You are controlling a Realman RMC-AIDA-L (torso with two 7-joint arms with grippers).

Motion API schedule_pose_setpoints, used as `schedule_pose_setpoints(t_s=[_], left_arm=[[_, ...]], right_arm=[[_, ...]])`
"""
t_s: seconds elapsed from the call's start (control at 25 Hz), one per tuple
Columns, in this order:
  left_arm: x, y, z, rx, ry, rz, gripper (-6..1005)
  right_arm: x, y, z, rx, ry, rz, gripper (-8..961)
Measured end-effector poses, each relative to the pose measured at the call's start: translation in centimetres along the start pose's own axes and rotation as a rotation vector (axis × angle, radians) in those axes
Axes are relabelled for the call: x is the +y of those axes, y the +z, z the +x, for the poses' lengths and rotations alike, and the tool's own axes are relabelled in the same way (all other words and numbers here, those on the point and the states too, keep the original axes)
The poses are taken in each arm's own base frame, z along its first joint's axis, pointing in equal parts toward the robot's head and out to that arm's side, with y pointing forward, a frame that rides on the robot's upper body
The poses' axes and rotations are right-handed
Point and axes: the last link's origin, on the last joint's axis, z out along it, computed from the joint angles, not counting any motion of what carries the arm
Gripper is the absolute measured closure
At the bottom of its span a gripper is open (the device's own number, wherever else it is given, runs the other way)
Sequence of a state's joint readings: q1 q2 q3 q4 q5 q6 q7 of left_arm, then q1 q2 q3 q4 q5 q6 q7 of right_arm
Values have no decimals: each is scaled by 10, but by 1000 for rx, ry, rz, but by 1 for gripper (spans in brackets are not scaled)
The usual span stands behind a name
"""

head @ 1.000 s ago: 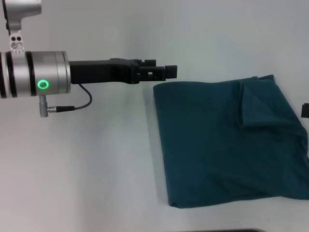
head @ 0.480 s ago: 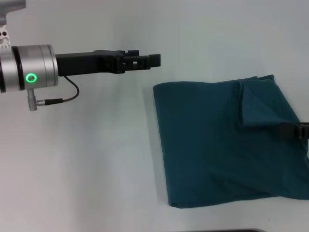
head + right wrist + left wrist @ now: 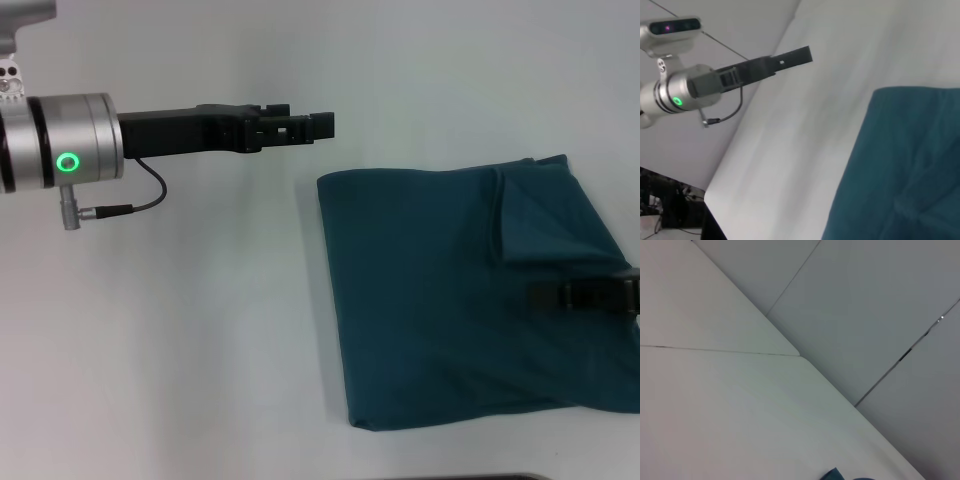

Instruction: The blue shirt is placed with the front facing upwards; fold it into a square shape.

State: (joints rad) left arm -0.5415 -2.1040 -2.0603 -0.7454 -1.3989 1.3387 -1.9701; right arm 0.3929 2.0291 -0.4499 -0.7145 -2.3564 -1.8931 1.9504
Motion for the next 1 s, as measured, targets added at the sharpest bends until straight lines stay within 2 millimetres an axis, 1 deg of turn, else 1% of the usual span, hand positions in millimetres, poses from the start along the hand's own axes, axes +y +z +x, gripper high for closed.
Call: schedule_pose_setpoints(t_s=[0.12, 0.76, 0.88, 1.0], left_arm=[[0, 0, 0, 0, 0, -1, 63], [-1, -1, -1, 0, 1, 1, 62], [-1, -1, -2, 0, 2, 1, 62], [-1, 0, -3, -2, -1, 1, 62]], right_arm=[[-1, 3, -1, 2, 3, 11, 888], [-18, 15, -11, -60, 27, 135, 882], [-21, 13, -14, -77, 27, 159, 881], [-23, 7, -17, -106, 22, 186, 881]])
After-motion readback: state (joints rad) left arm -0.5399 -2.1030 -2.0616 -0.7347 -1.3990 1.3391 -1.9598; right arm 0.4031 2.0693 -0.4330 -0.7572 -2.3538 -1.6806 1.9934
